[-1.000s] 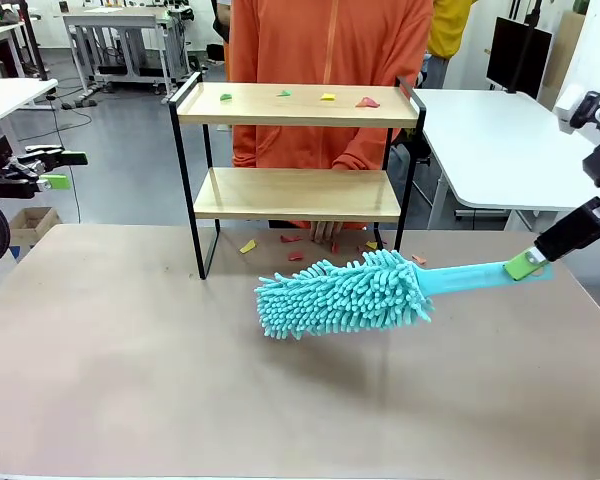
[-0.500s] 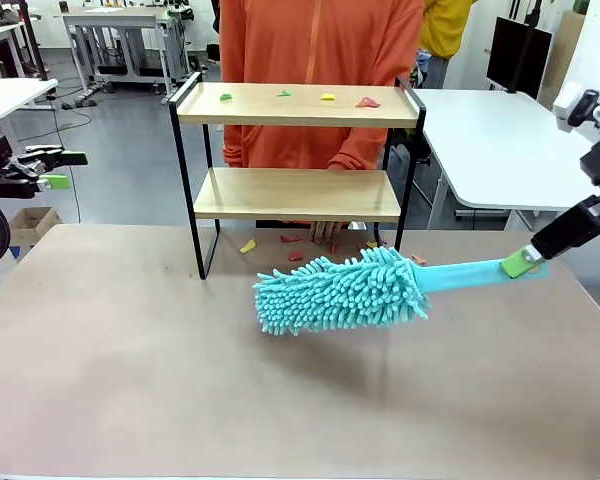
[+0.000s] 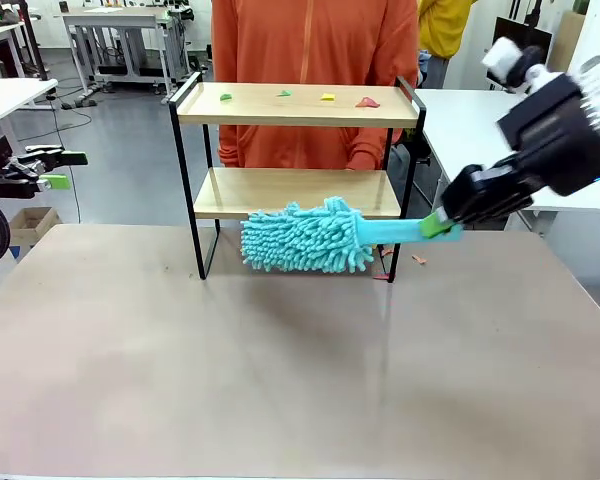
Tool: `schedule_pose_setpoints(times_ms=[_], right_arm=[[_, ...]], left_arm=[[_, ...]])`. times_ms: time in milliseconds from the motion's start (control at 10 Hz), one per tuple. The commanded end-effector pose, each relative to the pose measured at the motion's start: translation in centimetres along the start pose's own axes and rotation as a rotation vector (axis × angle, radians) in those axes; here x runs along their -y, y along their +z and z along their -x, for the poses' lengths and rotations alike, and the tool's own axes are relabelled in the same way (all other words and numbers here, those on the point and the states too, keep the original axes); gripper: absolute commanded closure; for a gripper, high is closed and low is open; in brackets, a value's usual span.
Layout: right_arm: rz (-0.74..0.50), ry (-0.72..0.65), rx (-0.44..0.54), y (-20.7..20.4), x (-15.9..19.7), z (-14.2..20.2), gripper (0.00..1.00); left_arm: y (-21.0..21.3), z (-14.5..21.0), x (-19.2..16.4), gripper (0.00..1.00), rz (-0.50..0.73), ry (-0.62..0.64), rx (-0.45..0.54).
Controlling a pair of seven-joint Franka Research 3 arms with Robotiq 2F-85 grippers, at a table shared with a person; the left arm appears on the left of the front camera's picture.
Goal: Clean the shelf.
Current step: Clean the specific section of the Shelf indicated by the human with the Duster.
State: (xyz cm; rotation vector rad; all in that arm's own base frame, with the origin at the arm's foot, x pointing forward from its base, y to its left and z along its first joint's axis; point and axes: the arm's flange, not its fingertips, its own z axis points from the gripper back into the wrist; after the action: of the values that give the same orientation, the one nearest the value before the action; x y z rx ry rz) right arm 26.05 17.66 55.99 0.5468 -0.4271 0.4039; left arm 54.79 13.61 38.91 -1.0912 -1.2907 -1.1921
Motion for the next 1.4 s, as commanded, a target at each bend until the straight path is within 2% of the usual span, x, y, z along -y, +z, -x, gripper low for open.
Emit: schedule_pose_setpoints(times_ms=[0, 200, 300, 400, 1000, 1100, 1200, 1300], right_arm=[[0.04, -0.021, -0.005, -1.9, -2.1, 1.7, 0.86], [0.101, -0.077, 0.091, -3.5, -3.1, 2.3, 0.86], [0.1, -0.079, 0.089, -3.7, -3.1, 2.2, 0.86], [0.067, -0.026, 0.003, -2.4, -3.2, 0.6, 0.86], [0.087, -0.046, 0.009, -2.8, -3.4, 0.6, 0.86], [0.127, -0.126, 0.124, -2.6, -3.9, 0.9, 0.86], [0.194, -0.174, 0.198, -4.0, -6.6, 1.8, 0.86], [0.195, -0.222, 0.261, -5.5, -8.3, 2.1, 0.86]], left_arm=[[0.0, -0.2, 0.2, 0.0, 0.003, -0.016, 0.007], [0.0, -0.2, 0.2, 0.0, 0.003, -0.016, 0.007], [0.0, -0.2, 0.2, 0.0, 0.003, -0.016, 0.007], [0.0, -0.2, 0.2, 0.0, 0.003, -0.016, 0.007], [0.0, -0.2, 0.2, 0.0, 0.003, -0.016, 0.007], [0.0, -0.2, 0.2, 0.0, 0.003, -0.016, 0.007], [0.0, -0.2, 0.2, 0.0, 0.003, -0.016, 0.007], [0.0, -0.2, 0.2, 0.0, 0.003, -0.016, 0.007]])
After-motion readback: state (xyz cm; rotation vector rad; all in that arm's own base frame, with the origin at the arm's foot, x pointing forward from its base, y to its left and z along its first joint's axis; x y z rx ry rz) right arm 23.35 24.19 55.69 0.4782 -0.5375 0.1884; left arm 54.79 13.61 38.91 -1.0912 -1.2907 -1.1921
